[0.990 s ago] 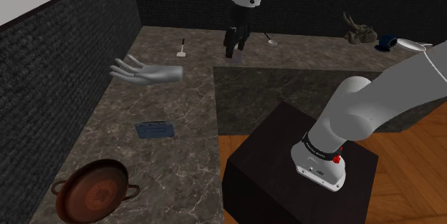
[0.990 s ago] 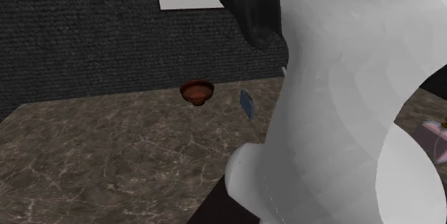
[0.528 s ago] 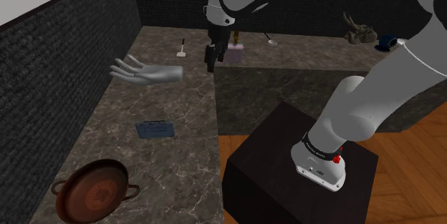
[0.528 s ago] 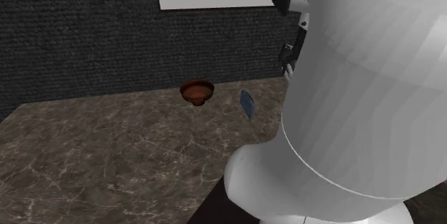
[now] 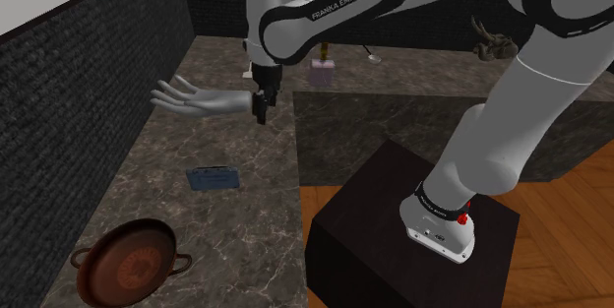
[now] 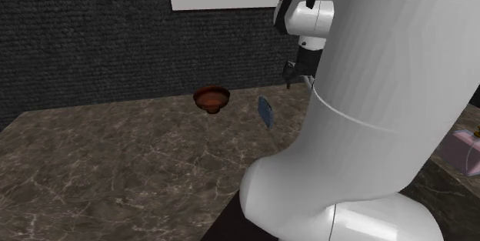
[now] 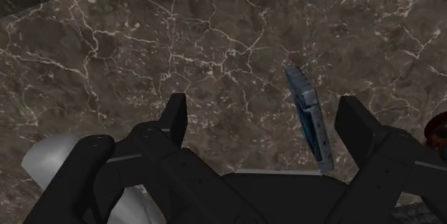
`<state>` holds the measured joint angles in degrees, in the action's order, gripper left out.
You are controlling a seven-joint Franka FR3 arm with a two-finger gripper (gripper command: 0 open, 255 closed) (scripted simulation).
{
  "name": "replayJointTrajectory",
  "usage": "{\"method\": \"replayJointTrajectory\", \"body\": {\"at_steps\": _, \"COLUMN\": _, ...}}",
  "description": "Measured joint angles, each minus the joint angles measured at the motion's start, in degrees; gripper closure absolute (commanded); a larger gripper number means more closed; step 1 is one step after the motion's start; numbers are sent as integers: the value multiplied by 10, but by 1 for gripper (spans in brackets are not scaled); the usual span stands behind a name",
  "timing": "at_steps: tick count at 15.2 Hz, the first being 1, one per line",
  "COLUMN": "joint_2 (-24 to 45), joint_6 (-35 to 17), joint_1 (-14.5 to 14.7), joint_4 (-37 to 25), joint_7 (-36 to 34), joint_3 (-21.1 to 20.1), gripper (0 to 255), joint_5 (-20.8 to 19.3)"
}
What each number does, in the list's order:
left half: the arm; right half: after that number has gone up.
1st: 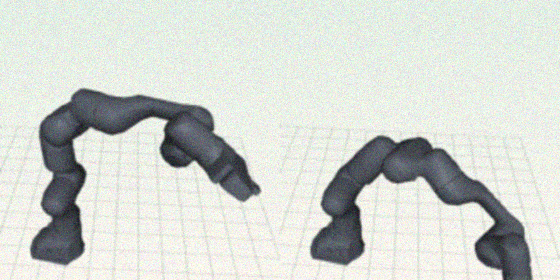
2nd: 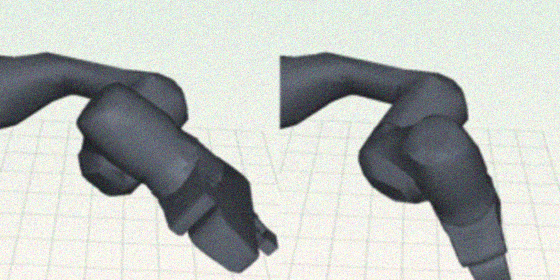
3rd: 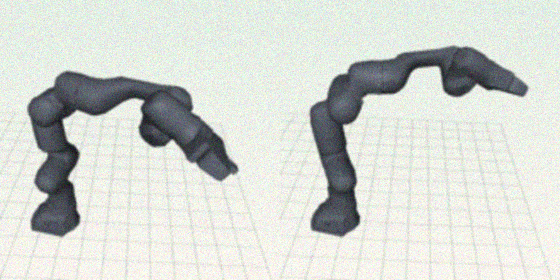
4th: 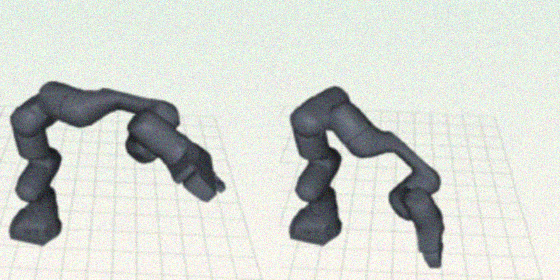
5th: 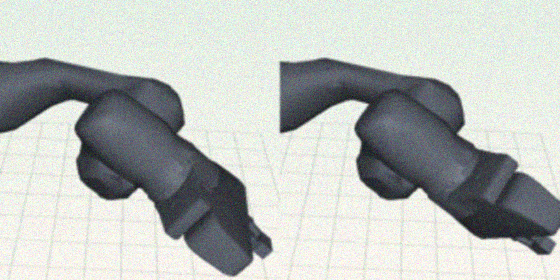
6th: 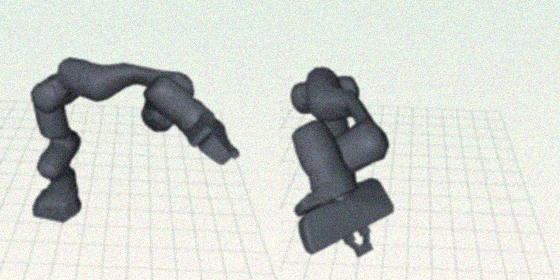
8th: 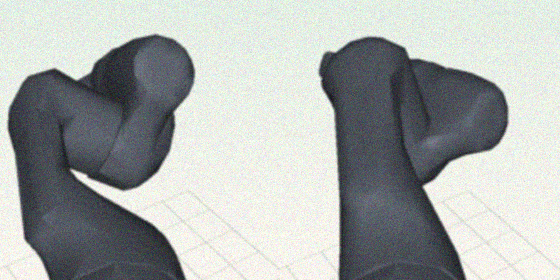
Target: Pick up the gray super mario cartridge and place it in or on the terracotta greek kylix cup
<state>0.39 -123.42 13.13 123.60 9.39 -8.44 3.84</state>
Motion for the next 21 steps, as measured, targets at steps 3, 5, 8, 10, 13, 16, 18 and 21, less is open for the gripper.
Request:
{"method": "replayJointTrajectory", "body": {"at_steps": 3, "joint_2": 58, "joint_6": -21, "joint_1": 13, "joint_4": -35, "joint_7": 3, "joint_3": -12, "gripper": 0, "joint_5": -17}}
{"method": "replayJointTrajectory", "body": {"at_steps": 5, "joint_2": 94, "joint_6": -38, "joint_1": 22, "joint_4": -52, "joint_7": 6, "joint_3": -18, "gripper": 0, "joint_5": -30}}
{"method": "replayJointTrajectory", "body": {"at_steps": 8, "joint_2": 154, "joint_6": -54, "joint_1": 37, "joint_4": -92, "joint_7": 9, "joint_3": -25, "gripper": 0, "joint_5": -51}}
{"method": "replayJointTrajectory", "body": {"at_steps": 10, "joint_2": 191, "joint_6": -60, "joint_1": 50, "joint_4": -121, "joint_7": 10, "joint_3": -29, "gripper": 0, "joint_5": -66}}
{"method": "replayJointTrajectory", "body": {"at_steps": 13, "joint_2": 252, "joint_6": -67, "joint_1": 69, "joint_4": -171, "joint_7": 13, "joint_3": -32, "gripper": 0, "joint_5": -90}}
{"method": "replayJointTrajectory", "body": {"at_steps": 16, "joint_2": 308, "joint_6": -72, "joint_1": 89, "joint_4": -217, "joint_7": 17, "joint_3": -34, "gripper": 0, "joint_5": -110}}
{"method": "replayJointTrajectory", "body": {"at_steps": 18, "joint_2": 325, "joint_6": -80, "joint_1": 95, "joint_4": -226, "joint_7": 17, "joint_3": -33, "gripper": 0, "joint_5": -117}}
{"method": "replayJointTrajectory", "body": {"at_steps": 21, "joint_2": 345, "joint_6": -97, "joint_1": 99, "joint_4": -229, "joint_7": 15, "joint_3": -31, "gripper": 0, "joint_5": -122}}
